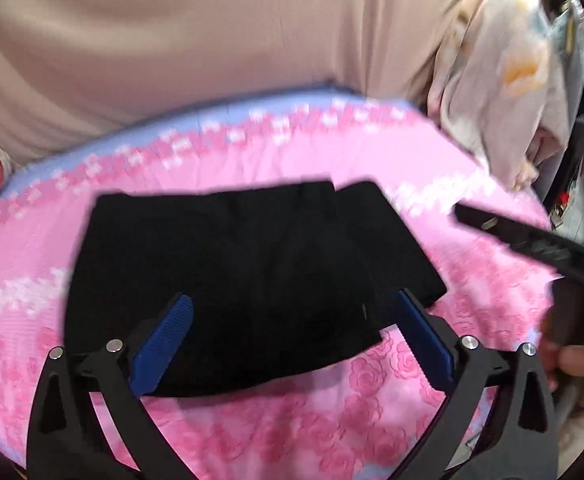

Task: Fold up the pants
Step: 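Open the left tool while the right tool grasps and folds the pants end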

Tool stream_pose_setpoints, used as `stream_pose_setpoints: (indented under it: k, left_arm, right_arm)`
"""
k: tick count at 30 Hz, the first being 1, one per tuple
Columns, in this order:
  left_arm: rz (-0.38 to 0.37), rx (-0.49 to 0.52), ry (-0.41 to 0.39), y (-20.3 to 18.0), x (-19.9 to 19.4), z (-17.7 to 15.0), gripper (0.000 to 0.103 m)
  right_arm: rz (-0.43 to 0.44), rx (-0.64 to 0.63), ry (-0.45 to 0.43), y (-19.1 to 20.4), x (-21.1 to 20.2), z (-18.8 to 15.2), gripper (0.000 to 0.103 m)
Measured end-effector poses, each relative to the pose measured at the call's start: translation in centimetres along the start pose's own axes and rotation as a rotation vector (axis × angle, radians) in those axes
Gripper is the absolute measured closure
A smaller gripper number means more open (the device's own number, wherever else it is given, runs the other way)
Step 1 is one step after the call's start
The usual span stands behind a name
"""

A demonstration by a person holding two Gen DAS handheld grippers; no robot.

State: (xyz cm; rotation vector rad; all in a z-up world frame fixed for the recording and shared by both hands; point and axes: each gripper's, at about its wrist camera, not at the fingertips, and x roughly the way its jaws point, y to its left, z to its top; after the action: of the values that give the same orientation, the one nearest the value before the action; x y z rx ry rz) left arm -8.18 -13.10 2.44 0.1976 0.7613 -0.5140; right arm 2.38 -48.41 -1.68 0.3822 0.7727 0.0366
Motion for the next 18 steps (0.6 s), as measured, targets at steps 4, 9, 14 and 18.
stream_pose_setpoints:
  k: [4,9,14,18]
  left_arm:
    - [0.097,-0.001,-0.022,2.6,-2.8,-0.1,0.005]
    - [0.205,-0.101,0.027,8.4,-2.5,-1.2,0.005]
    - [0.284,-0.189,0.057,13.3,-2.4,-2.9,0.005]
    - [0.309,-0.239,0.066,15.8,-3.0,-3.5,0.005]
  right_arm:
    - [0.143,0.011,0.066,2.2,1.9,-0.2,0.017]
    - [0.288,0.017,0.192,5.6,5.3,-0.9,0.017]
    - [0.275,-0.021,0.247,9.1,8.8,-2.8,0.020]
    - [0.254,-0.112,0.209,12.7,8.2,-1.6,0.085]
